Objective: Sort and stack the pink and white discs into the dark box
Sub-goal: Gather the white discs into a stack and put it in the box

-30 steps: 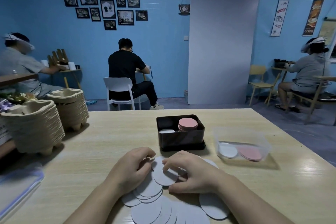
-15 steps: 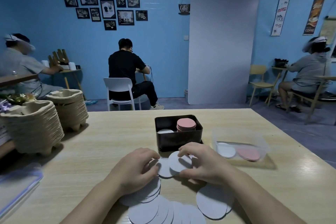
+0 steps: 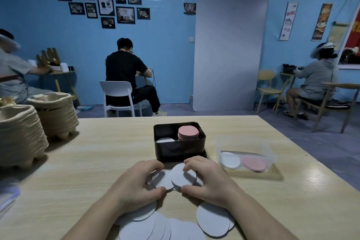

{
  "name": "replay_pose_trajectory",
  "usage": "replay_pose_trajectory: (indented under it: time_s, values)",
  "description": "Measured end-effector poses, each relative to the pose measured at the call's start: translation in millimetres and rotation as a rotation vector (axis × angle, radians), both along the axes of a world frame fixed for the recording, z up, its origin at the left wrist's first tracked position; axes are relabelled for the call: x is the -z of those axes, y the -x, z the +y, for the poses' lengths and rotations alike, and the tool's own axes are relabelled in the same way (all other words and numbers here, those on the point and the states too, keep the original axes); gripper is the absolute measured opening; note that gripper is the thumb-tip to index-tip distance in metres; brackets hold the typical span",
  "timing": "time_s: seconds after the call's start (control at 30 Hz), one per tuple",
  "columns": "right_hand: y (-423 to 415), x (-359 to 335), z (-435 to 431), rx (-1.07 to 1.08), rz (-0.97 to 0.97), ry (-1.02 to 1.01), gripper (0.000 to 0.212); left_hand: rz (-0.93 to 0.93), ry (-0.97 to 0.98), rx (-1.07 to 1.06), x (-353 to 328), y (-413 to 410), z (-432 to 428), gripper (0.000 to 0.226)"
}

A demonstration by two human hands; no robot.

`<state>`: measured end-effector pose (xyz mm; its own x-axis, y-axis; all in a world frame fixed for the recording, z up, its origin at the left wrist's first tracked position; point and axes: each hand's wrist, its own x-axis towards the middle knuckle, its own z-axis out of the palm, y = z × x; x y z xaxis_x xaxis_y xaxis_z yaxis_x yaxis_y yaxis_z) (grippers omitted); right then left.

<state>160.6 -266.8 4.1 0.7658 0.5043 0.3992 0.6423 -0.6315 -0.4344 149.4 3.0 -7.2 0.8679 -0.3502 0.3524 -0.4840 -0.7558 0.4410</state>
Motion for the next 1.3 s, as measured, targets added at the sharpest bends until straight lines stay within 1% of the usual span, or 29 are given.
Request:
replay_pose_trajectory:
  time_s: [0.1, 0.43, 0.57, 0.67, 0.8, 1.0, 1.17, 1.3]
  values:
    - [0.1, 0.3, -2.5, 0.018, 0.002, -0.028, 0.037, -0.010, 0.051, -0.010, 0.0, 2.1, 1.8, 0.044]
    - [0.5, 1.6, -4.4, 0.085, -0.011, -0.123, 0.035, -0.075, 0.175, -0.025, -11.2, 15.5, 1.6, 0.031]
    - [-0.1, 2.2, -3.4, 0.075, -0.015, -0.080, 0.038, -0.096, 0.175, -0.035, -12.6, 18.6, -0.8, 0.040]
    - [-0.9, 2.0, -2.1, 0.050, -0.013, -0.058, 0.041, -0.109, 0.146, -0.028, -11.6, 17.5, -0.7, 0.054]
    - [-2.9, 1.6, 0.4, 0.009, -0.024, -0.023, 0.046, -0.134, 0.089, -0.012, -13.2, 17.0, -2.6, 0.061]
    - [-6.9, -2.2, 11.5, -0.063, -0.034, 0.010, 0.047, -0.134, 0.046, 0.025, -13.7, 14.9, -5.8, 0.056]
    - [-7.2, 0.8, 19.5, -0.106, -0.043, 0.004, 0.050, -0.128, 0.038, 0.065, -10.4, 12.4, -5.9, 0.062]
    - [-4.5, 0.5, 20.8, -0.134, -0.040, -0.015, 0.047, -0.126, 0.057, 0.077, -9.6, 11.2, -6.5, 0.064]
